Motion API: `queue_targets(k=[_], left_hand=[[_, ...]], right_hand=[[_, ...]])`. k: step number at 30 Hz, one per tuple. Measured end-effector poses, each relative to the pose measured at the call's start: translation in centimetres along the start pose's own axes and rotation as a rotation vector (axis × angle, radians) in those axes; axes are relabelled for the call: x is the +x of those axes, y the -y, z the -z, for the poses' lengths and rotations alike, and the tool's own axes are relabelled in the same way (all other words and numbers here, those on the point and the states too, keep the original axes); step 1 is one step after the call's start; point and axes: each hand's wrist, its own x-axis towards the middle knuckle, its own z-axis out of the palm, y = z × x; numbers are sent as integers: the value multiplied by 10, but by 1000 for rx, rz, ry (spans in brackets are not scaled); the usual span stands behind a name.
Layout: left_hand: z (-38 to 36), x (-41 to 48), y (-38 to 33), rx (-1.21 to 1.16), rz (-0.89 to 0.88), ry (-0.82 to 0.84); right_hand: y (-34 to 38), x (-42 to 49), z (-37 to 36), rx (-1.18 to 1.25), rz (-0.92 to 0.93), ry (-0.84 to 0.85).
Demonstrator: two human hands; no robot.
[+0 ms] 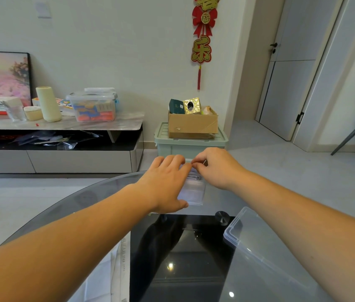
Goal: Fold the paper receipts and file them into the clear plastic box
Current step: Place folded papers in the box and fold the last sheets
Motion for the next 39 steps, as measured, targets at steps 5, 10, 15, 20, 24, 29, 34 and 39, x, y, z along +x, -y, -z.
queue_targets(k=[5,10,15,20,24,29,34,39], left_hand=[[1,1,-3,-67,27,43],[0,3,-3,-97,55,97],[5,0,-2,-139,60,64],[28,-28,1,-205,119,-28],[48,-84,1,-372,222,-75],[55,-182,2,-478,408,84],[63,-262,-20,-423,451,244],[69,-293,-43,-429,393,283]], right_hand=[[-7,-8,-2,68,23,12],[-12,-10,-7,-20,58,112],[-11,-16,-2,21,67,50],[2,-42,9,127,86,-162],[28,-86,14,152,102,-139],[76,-168,4,222,101,96],[113,-226,-22,171,178,333],[136,-249,-36,183,161,391]])
